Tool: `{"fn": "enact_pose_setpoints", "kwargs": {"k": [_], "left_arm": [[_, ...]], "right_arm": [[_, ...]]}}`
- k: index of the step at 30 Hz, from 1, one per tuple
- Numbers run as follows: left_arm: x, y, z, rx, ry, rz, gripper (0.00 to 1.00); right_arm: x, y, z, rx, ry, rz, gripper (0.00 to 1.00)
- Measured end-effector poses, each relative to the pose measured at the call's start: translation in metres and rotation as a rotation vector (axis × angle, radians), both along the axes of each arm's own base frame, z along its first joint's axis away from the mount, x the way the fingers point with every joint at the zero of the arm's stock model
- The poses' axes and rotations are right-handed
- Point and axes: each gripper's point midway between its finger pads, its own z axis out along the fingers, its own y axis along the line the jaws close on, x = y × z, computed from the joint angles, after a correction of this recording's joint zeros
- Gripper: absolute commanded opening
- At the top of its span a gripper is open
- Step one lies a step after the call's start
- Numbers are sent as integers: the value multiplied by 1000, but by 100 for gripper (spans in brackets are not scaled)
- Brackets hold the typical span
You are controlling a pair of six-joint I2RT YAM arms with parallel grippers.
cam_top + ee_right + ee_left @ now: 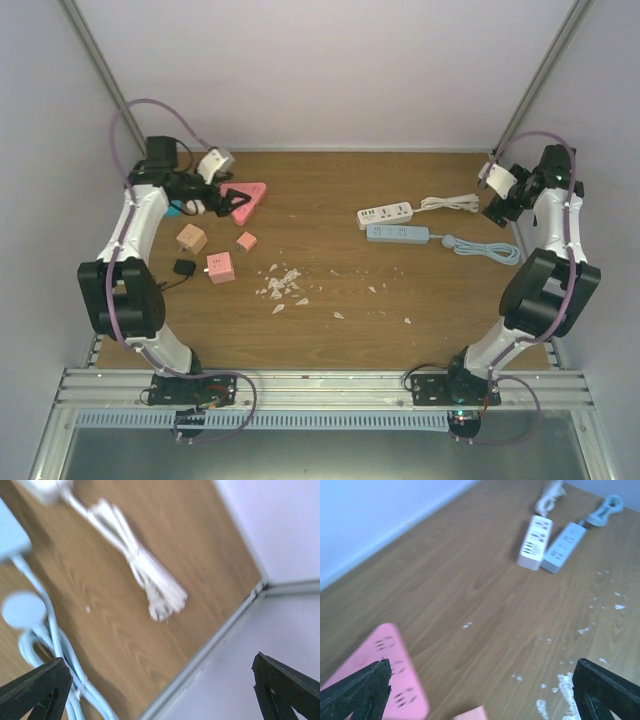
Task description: Pull the plug off the socket
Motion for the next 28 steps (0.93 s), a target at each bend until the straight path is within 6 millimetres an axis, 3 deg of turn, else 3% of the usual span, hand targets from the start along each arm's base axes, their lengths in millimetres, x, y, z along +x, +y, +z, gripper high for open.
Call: {"fn": "enact_pose_setpoints", "kwargs": {"k": [3,7,10,13,16,19,23,28], "left_arm": [[4,34,20,-2,-36,94,99],[0,70,44,-7,-77,200,99],[-4,83,56,-19,-102,257,99],[-16,83,56,-35,-117,291,99],[-30,78,44,-55,-95,310,99],[-40,74,24,-67,-63,326,99],[-48,67,-8,-61,-9,347,99],[-56,58,-37,-49,46,359,99]], "right_arm": [[4,29,32,83,-67,22,100],[3,86,65,232,-122,85,100],[-5,128,85,358,-156,140,100],[-22,164,95,495,-172,173,100],[-39,185,91,597,-170,186,100],[-59,198,71,684,-125,176,100],[-79,206,42,750,-63,151,100],[-101,212,25,779,-26,145,100]]}}
